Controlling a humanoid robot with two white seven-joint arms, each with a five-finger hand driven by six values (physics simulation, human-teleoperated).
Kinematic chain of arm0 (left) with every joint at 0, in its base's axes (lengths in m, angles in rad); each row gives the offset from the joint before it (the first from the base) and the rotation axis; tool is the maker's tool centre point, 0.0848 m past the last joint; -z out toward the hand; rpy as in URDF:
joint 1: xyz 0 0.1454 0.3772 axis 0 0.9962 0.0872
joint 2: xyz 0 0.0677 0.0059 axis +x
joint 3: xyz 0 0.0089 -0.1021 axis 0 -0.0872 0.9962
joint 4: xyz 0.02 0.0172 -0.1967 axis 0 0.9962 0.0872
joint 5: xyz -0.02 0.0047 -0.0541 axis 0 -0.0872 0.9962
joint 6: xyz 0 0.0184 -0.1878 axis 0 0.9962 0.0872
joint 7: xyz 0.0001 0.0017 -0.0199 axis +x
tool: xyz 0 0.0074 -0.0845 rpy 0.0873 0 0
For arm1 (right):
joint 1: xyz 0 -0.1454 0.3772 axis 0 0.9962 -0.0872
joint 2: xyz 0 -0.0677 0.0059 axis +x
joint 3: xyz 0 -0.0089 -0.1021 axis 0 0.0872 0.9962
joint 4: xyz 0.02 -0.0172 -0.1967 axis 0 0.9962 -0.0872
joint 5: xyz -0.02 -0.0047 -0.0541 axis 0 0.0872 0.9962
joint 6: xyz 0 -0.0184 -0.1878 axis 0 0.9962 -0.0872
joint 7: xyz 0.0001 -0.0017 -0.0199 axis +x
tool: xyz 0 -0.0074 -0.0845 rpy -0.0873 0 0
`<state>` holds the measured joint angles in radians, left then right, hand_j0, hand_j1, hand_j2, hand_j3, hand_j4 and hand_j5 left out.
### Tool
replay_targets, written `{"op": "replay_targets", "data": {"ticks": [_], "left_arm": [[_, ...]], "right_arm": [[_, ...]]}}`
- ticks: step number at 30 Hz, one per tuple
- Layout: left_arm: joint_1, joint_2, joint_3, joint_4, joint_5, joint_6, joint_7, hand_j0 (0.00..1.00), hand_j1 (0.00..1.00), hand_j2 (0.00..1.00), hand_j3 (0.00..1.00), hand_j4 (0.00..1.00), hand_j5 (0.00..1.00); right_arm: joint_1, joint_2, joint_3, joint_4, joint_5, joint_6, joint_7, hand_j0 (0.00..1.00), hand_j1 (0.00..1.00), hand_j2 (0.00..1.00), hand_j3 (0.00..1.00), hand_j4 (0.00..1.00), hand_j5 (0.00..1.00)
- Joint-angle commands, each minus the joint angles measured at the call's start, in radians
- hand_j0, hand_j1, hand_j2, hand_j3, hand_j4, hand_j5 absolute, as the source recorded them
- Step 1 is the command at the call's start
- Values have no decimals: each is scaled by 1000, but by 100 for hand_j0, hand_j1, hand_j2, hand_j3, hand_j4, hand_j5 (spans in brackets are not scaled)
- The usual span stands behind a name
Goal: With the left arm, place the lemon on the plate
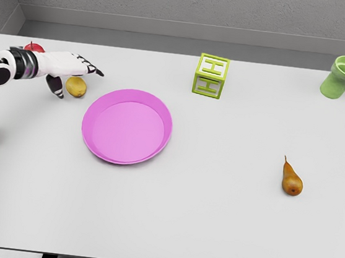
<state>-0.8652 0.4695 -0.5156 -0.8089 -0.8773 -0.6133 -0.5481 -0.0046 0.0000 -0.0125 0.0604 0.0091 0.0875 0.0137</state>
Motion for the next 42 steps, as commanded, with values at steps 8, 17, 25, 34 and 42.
{"op": "replay_targets", "data": {"ticks": [8,17,25,34,42], "left_arm": [[0,-5,2,4,1,2,2,88,88,88,88,88,88],[0,-3,2,19,1,2,0,80,80,80,80,80,80],[2,1,2,19,4,2,-1,70,70,70,70,70,70],[3,4,2,19,8,2,-1,62,62,62,62,62,62],[5,4,2,14,14,2,-1,54,54,54,54,54,54]], "right_arm": [[0,0,0,1,0,0,0,100,100,100,100,100,100],[0,0,0,-1,0,0,0,100,100,100,100,100,100],[0,0,0,1,0,0,0,100,100,100,100,100,100],[0,0,0,-1,0,0,0,100,100,100,100,100,100],[0,0,0,1,0,0,0,100,100,100,100,100,100]]}}
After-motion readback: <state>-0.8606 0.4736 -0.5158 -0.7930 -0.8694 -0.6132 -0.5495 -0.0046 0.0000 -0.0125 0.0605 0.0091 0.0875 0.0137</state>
